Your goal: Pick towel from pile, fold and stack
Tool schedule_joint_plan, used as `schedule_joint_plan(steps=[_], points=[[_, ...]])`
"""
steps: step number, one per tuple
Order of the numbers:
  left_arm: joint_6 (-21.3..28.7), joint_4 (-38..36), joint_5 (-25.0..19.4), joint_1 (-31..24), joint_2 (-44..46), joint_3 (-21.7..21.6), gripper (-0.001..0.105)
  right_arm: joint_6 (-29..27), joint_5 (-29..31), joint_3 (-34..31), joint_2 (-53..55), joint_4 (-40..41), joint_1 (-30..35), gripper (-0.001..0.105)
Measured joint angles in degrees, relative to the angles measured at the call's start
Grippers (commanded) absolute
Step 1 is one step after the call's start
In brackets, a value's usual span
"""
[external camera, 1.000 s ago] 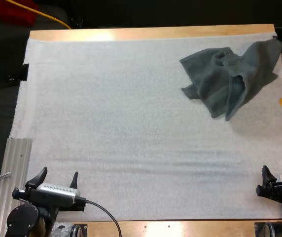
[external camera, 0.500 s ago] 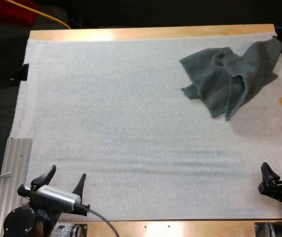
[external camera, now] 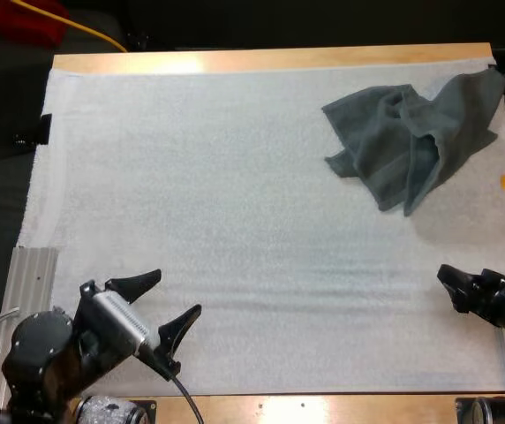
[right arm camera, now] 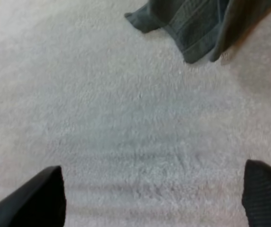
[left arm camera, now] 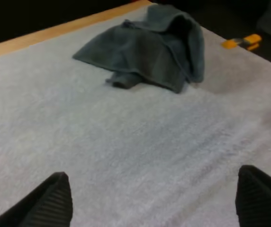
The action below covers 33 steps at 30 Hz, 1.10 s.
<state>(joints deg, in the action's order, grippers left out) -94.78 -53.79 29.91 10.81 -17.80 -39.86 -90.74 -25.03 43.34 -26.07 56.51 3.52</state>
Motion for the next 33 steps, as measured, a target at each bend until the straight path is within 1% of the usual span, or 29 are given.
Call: schedule_joint_plan(steps=[3, 4, 6, 11, 12, 17, 22, 28, 30, 31, 32, 33], points=[[0.8, 0.6, 1.0, 1.7, -3.4, -1.1, 0.069, 2.0, -1.6, 0.0, -2.2, -1.9, 0.0, 0.074], [0.9, 1.3, 1.4, 3.3, -5.5, -1.7, 0.069, 3.1, -1.9, 0.0, -3.8, -3.3, 0.0, 0.074], [0.9, 2.1, 1.4, 5.6, -7.2, -2.1, 0.069, 4.8, -1.9, 0.0, -5.7, -4.6, 0.0, 0.074], [0.9, 2.9, 1.5, 9.0, -10.8, -2.8, 0.069, 6.8, -2.5, 0.0, -9.4, -7.1, 0.0, 0.074], [0.9, 2.9, 1.3, 9.5, -13.2, -2.8, 0.069, 8.9, -2.6, 0.0, -12.4, -9.1, 0.0, 0.074], [0.9, 4.5, -2.5, 9.5, -15.4, -2.8, 0.069, 11.1, -2.6, 0.1, -17.1, -12.7, 0.0, 0.074], [0.9, 6.4, -4.0, 9.5, -15.8, -2.8, 0.069, 12.7, -2.6, 0.1, -20.6, -15.4, 0.0, 0.074], [0.9, 8.1, -4.3, 9.5, -15.8, -2.8, 0.069, 14.1, -4.0, 0.1, -25.6, -20.6, -0.9, 0.074], [0.9, 8.1, -4.3, 9.5, -15.8, -2.8, 0.069, 14.6, -1.6, 0.2, -28.1, -22.7, -3.9, 0.074], [0.9, 8.1, -4.3, 9.5, -15.8, -2.8, 0.069, 15.4, 2.8, 0.2, -30.9, -24.7, -7.1, 0.074], [0.9, 8.1, -4.3, 9.5, -15.8, -2.8, 0.069, 17.0, 5.9, 0.2, -32.8, -26.3, -8.9, 0.074], [0.9, 8.1, -4.3, 9.5, -15.8, -2.8, 0.069, 17.8, 7.2, 0.2, -33.7, -27.0, -9.5, 0.074]])
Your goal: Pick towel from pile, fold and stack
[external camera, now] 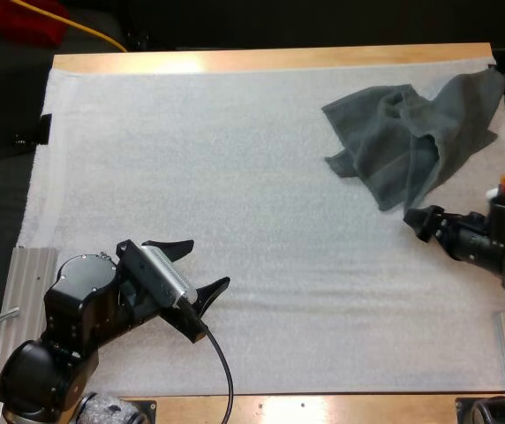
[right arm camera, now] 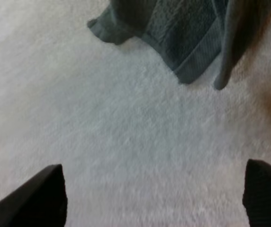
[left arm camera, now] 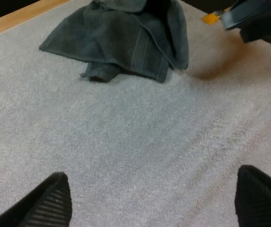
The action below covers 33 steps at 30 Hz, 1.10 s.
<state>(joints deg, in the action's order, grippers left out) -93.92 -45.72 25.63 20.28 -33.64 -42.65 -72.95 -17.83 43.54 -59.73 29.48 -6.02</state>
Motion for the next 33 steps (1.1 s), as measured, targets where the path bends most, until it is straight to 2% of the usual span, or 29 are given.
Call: schedule_joint_plan(steps=[9, 14, 20, 23, 26, 29, 32, 33], points=[[0.0, 0.0, 0.0, 0.0, 0.0, 0.0, 0.069, 5.7, 9.4, 0.1, -10.1, -9.1, -2.1, 0.074], [0.0, 0.0, 0.0, 0.0, 0.0, 0.0, 0.069, 9.8, 11.2, 1.4, -18.1, -16.4, -2.1, 0.074], [0.0, 0.0, 0.0, 0.0, 0.0, 0.0, 0.069, 10.3, 11.8, 9.5, -27.8, -16.5, -2.1, 0.07], [0.0, 0.0, 0.0, 0.0, 0.0, 0.0, 0.069, 10.2, 12.2, 10.2, -29.4, -15.3, -2.1, 0.068], [0.0, 0.0, 0.0, 0.0, 0.0, 0.0, 0.069, 10.4, 12.3, 10.2, -29.8, -14.5, -2.1, 0.055], [0.0, 0.0, 0.0, 0.0, 0.0, 0.0, 0.069, 10.4, 13.6, 10.2, -29.8, -14.2, -2.1, 0.034], [0.0, 0.0, 0.0, 0.0, 0.0, 0.0, 0.069, 10.4, 14.2, 10.2, -29.8, -14.1, -2.1, 0.017], [0.0, 0.0, 0.0, 0.0, 0.0, 0.0, 0.069, 10.4, 14.5, 10.2, -29.8, -14.1, -2.1, 0.004]])
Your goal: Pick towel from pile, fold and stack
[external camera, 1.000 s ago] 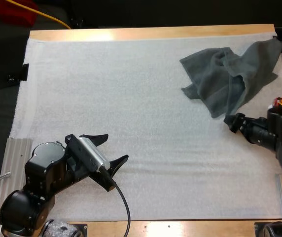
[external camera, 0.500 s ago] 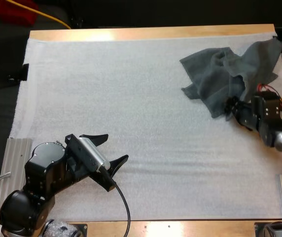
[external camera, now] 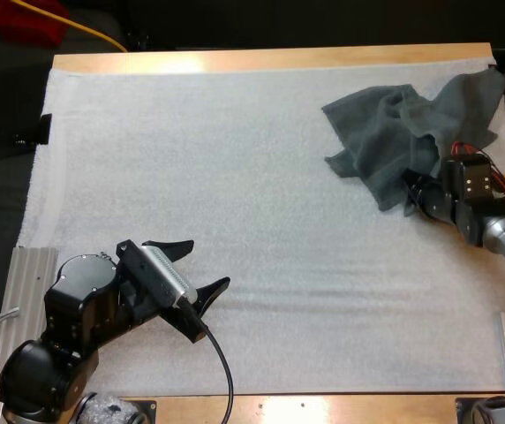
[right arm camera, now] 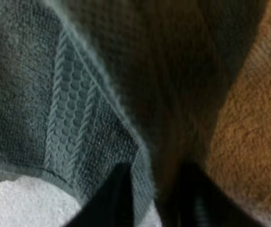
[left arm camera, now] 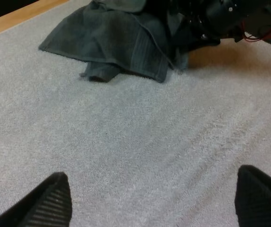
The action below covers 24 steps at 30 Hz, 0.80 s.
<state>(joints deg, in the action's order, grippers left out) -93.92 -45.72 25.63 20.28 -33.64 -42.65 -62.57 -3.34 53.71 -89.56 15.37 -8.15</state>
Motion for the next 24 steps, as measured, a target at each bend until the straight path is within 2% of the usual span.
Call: schedule_joint_plan(steps=[6, 8, 9, 14, 16, 18, 21, 24], points=[[0.0, 0.0, 0.0, 0.0, 0.0, 0.0, 0.069, -0.7, -0.4, 0.0, 0.0, 0.3, 0.0, 0.002], [0.0, 0.0, 0.0, 0.0, 0.0, 0.0, 0.069, -5.1, -0.8, 0.0, 1.5, 1.1, -0.4, 0.002], [0.0, 0.0, 0.0, 0.0, 0.0, 0.0, 0.069, -10.2, -1.1, 0.0, 5.3, 1.6, -1.2, 0.002], [0.0, 0.0, 0.0, 0.0, 0.0, 0.0, 0.069, -16.0, -1.1, 1.5, 11.3, 4.2, -2.2, 0.002], [0.0, 0.0, 0.0, 0.0, 0.0, 0.0, 0.069, -18.6, -1.1, 3.2, 12.9, 6.6, -2.6, 0.002], [0.0, 0.0, 0.0, 0.0, 0.0, 0.0, 0.069, -22.9, -1.1, 7.6, 15.3, 11.5, -3.9, 0.002], [0.0, 0.0, 0.0, 0.0, 0.0, 0.0, 0.069, -25.5, -1.1, 11.4, 16.5, 15.2, -5.4, 0.002], [0.0, 0.0, 0.0, 0.0, 0.0, 0.0, 0.069, -27.8, -1.1, 18.3, 16.9, 21.2, -8.1, 0.002]])
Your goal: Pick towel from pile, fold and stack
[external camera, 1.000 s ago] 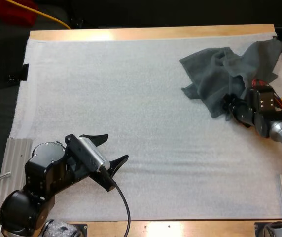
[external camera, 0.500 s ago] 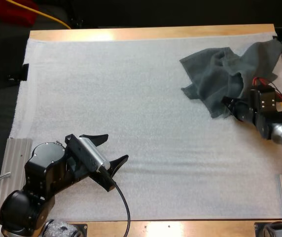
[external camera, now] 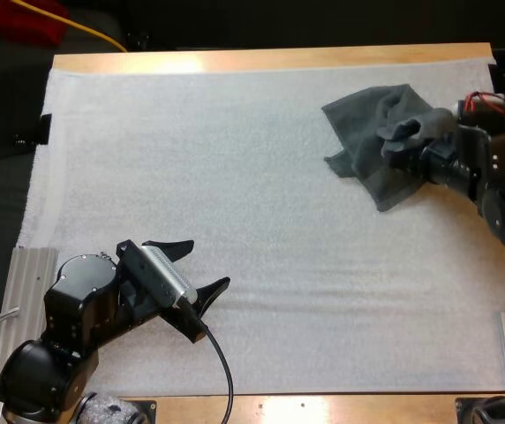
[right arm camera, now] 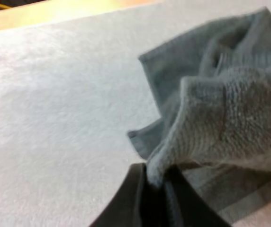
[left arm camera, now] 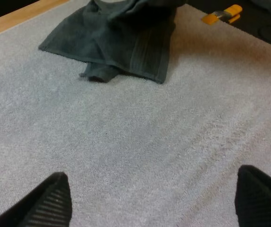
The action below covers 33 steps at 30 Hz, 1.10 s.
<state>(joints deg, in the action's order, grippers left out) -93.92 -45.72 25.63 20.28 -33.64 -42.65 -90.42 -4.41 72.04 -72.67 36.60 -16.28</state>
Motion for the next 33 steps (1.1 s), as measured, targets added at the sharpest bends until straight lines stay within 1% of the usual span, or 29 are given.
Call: schedule_joint_plan(steps=[2, 3, 6, 7, 10, 14, 15, 23, 25, 27, 33], points=[[0.0, 0.0, 0.0, 0.0, 0.0, 0.0, 0.069, -0.5, 0.0, 2.3, 0.0, 1.4, -1.1, 0.002], [0.0, 0.0, 0.0, 0.0, 0.0, 0.0, 0.069, -1.6, 0.4, 6.4, 0.0, 3.4, -3.1, 0.002], [0.0, 0.0, 0.0, 0.0, 0.0, 0.0, 0.069, -1.7, 0.6, 9.2, 0.0, 5.2, -5.2, 0.002], [0.0, 0.0, 0.0, 0.0, 0.0, 0.0, 0.069, -1.7, 0.6, 11.0, 0.0, 5.7, -6.8, 0.002], [0.0, 0.0, 0.0, 0.0, 0.0, 0.0, 0.069, -1.7, 0.9, 12.7, 0.0, 5.8, -9.8, 0.002], [0.0, 0.0, 0.0, 0.0, 0.0, 0.0, 0.069, -1.7, 0.9, 14.0, 0.0, 6.0, -15.0, 0.002], [0.0, 0.0, 0.0, 0.0, 0.0, 0.0, 0.069, -1.2, 0.9, 14.3, 0.0, 5.9, -19.2, 0.002], [0.0, 0.0, 0.0, 0.0, 0.0, 0.0, 0.069, -0.4, 1.1, 14.3, 0.0, 3.3, -28.3, 0.002], [0.0, 0.0, 0.0, 0.0, 0.0, 0.0, 0.069, -0.9, -0.2, 14.3, 0.0, 2.2, -30.4, 0.002], [0.0, 0.0, 0.0, 0.0, 0.0, 0.0, 0.069, -0.9, -2.1, 14.3, -0.1, 1.7, -30.9, 0.002], [0.0, 0.0, 0.0, 0.0, 0.0, 0.0, 0.069, -0.9, -5.2, 14.3, -1.6, 1.3, -31.3, 0.002]])
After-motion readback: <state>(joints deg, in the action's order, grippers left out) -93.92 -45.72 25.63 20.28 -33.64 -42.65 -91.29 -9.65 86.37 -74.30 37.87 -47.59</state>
